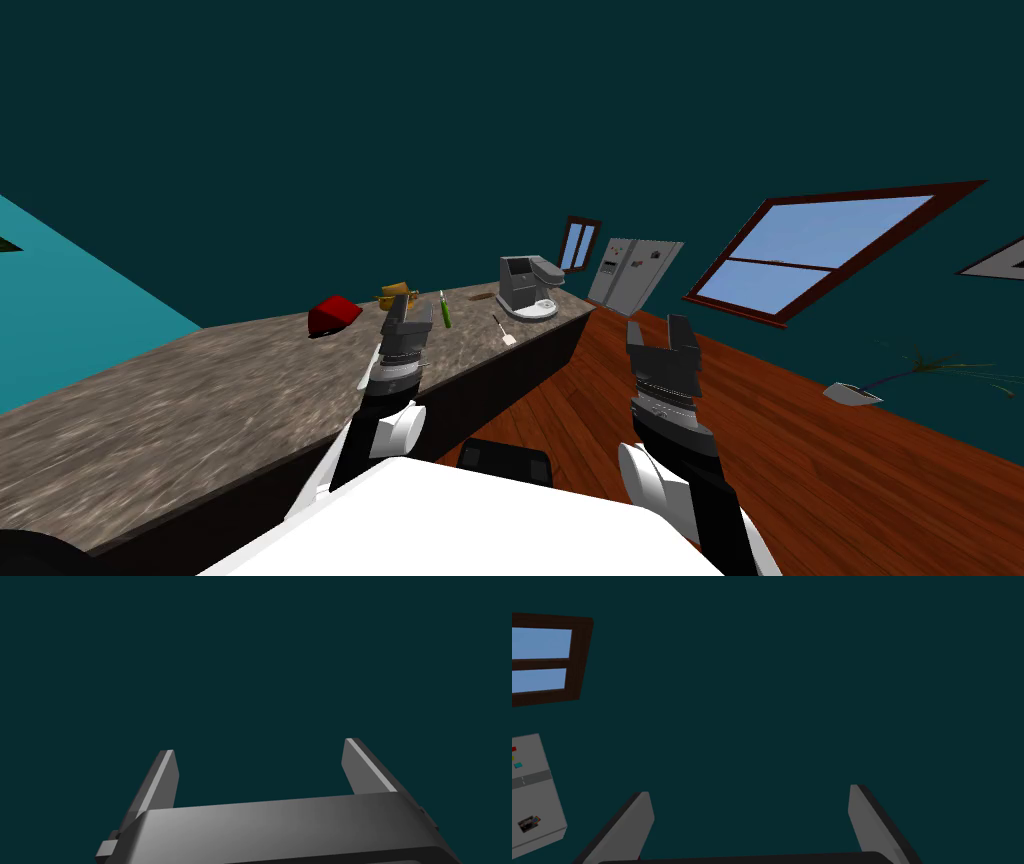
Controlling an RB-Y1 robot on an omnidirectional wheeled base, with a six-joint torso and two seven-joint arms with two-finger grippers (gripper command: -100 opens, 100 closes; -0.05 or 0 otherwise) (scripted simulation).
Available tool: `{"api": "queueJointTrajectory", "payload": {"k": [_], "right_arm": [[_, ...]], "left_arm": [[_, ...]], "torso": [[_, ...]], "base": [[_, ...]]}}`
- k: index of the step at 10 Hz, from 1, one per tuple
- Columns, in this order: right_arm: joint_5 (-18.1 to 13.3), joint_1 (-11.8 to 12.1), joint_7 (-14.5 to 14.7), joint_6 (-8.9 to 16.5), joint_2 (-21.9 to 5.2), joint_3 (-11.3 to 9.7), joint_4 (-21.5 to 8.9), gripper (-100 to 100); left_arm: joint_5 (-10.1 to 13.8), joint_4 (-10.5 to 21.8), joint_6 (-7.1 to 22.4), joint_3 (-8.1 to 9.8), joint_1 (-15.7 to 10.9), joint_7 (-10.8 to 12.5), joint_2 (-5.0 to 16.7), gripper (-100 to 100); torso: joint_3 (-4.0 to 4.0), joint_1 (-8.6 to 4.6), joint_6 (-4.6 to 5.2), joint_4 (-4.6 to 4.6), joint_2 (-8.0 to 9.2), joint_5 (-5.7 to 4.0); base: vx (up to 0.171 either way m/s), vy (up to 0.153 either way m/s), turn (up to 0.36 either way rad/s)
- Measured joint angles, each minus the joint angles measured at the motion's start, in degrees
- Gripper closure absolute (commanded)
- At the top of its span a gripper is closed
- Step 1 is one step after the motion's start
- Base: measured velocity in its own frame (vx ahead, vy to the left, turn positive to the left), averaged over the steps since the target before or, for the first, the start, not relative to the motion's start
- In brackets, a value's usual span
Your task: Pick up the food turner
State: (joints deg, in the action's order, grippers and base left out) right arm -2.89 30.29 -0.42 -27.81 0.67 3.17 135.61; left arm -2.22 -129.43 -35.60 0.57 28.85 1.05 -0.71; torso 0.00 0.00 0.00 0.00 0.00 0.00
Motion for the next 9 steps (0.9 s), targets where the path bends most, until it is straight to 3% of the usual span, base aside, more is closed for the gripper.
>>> {"api": "queueJointTrajectory", "payload": {"k": [3, 6, 9], "right_arm": [[0.0, 0.0, 0.0, 0.0, 0.0, 0.0, 0.0, 0], [0.0, 0.0, 0.0, 0.0, 0.0, 0.0, 0.0, 0], [0.0, 0.0, 0.0, 0.0, 0.0, 0.0, 0.0, 0]], "left_arm": [[0.3, 0.3, 2.5, 0.85, -0.6, 1.7, 3.5, -100], [1.1, 1.0, 6.9, 3.13, -1.9, 5.7, 6.8, -100], [1.6, 1.5, 10.5, 4.57, -2.7, 8.5, 8.0, -100]], "torso": [[-0.05, -0.21, 0.00, -0.02, -0.09, -0.04], [-0.14, -0.34, 0.01, -0.05, -0.25, -0.08], [-0.10, -0.21, 0.00, -0.04, -0.16, -0.05]], "base": [[0.028, -0.061, -0.025], [0.054, -0.082, -0.028], [0.038, -0.061, -0.029]]}}
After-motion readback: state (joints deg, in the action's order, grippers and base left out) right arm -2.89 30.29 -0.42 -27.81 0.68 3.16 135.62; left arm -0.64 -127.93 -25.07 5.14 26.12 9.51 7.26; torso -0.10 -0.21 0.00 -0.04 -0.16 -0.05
